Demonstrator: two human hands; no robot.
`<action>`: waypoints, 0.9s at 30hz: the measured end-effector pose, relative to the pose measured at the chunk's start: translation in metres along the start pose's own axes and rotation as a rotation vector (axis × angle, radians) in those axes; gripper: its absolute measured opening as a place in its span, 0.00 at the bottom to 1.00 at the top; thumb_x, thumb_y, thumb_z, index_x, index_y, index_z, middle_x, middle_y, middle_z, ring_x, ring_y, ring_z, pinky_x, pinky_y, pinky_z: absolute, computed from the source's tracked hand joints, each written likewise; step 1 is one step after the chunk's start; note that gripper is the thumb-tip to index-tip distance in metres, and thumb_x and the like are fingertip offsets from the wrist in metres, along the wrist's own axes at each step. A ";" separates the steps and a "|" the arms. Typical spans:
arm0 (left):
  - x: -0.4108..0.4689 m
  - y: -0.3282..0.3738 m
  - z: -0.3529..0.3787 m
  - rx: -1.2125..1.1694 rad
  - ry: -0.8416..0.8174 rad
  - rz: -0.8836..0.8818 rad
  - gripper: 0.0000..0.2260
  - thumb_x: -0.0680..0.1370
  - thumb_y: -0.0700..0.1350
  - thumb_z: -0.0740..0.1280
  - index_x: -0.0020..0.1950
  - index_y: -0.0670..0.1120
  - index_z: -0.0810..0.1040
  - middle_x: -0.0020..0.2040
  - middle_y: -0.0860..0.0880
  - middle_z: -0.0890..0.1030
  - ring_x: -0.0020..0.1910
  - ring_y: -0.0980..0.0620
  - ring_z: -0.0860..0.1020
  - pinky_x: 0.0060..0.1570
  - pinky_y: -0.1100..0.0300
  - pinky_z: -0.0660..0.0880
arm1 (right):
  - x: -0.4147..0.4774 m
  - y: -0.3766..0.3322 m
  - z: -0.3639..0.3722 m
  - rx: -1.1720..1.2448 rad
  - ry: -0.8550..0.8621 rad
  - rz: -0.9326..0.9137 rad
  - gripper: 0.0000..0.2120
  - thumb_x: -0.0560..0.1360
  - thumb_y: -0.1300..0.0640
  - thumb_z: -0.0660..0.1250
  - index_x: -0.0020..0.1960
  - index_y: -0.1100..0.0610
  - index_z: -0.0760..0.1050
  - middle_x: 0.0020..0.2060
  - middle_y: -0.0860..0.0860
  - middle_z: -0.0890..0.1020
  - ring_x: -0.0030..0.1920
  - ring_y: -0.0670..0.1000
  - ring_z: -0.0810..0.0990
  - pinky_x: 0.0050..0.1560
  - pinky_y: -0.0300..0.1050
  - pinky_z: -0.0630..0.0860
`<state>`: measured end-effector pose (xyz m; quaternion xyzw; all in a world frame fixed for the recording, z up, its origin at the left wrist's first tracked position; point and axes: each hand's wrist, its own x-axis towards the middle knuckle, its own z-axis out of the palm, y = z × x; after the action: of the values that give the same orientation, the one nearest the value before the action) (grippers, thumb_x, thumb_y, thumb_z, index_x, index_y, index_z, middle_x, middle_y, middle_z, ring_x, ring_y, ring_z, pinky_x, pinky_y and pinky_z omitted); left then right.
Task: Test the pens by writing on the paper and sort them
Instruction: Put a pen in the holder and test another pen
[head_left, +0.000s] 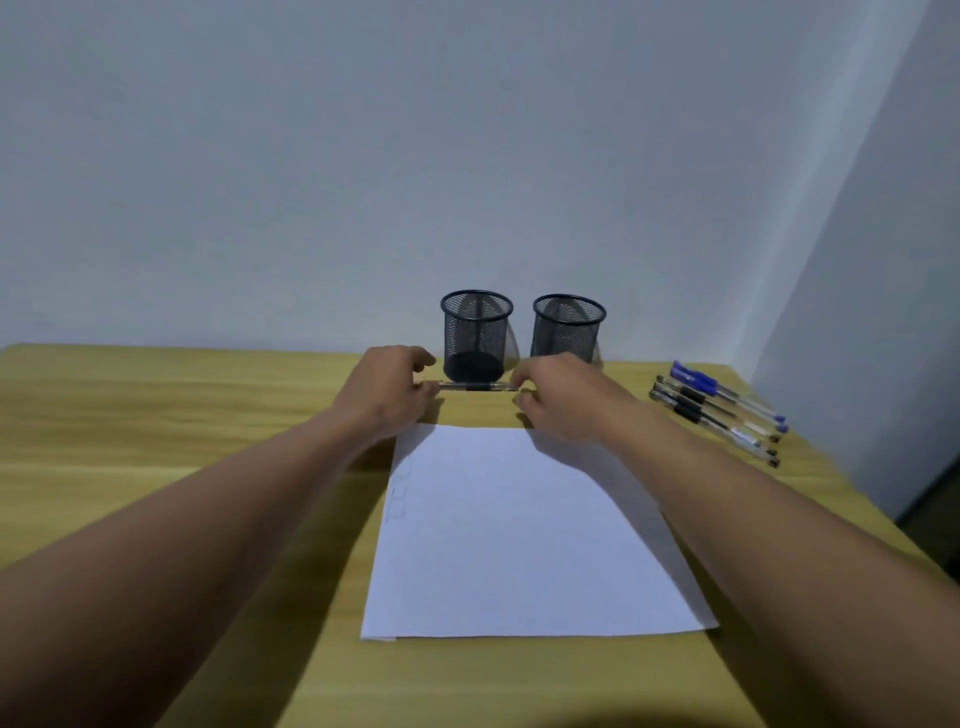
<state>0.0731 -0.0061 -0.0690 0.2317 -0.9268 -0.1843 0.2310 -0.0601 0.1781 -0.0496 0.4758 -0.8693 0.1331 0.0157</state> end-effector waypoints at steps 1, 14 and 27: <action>0.001 -0.005 0.003 0.004 -0.017 -0.002 0.16 0.77 0.47 0.69 0.64 0.46 0.80 0.58 0.45 0.83 0.56 0.45 0.81 0.58 0.54 0.76 | 0.005 -0.003 0.004 -0.012 -0.004 -0.010 0.12 0.79 0.55 0.64 0.60 0.54 0.79 0.54 0.57 0.84 0.58 0.59 0.80 0.50 0.48 0.74; -0.002 -0.014 -0.002 -0.041 0.010 0.121 0.13 0.73 0.31 0.68 0.50 0.44 0.87 0.44 0.47 0.87 0.43 0.49 0.82 0.47 0.59 0.77 | 0.015 -0.020 0.018 -0.182 0.146 -0.163 0.10 0.80 0.56 0.64 0.60 0.52 0.78 0.54 0.53 0.83 0.56 0.59 0.80 0.47 0.53 0.77; -0.059 0.030 -0.059 -0.266 0.409 0.107 0.18 0.76 0.46 0.73 0.64 0.49 0.75 0.52 0.53 0.80 0.47 0.55 0.78 0.49 0.60 0.74 | -0.042 -0.070 -0.027 0.274 0.324 0.049 0.05 0.75 0.52 0.68 0.48 0.53 0.76 0.43 0.48 0.84 0.45 0.53 0.82 0.49 0.50 0.78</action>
<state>0.1394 0.0358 -0.0275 0.1826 -0.8393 -0.2416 0.4516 0.0185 0.1836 -0.0153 0.4246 -0.8406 0.3249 0.0871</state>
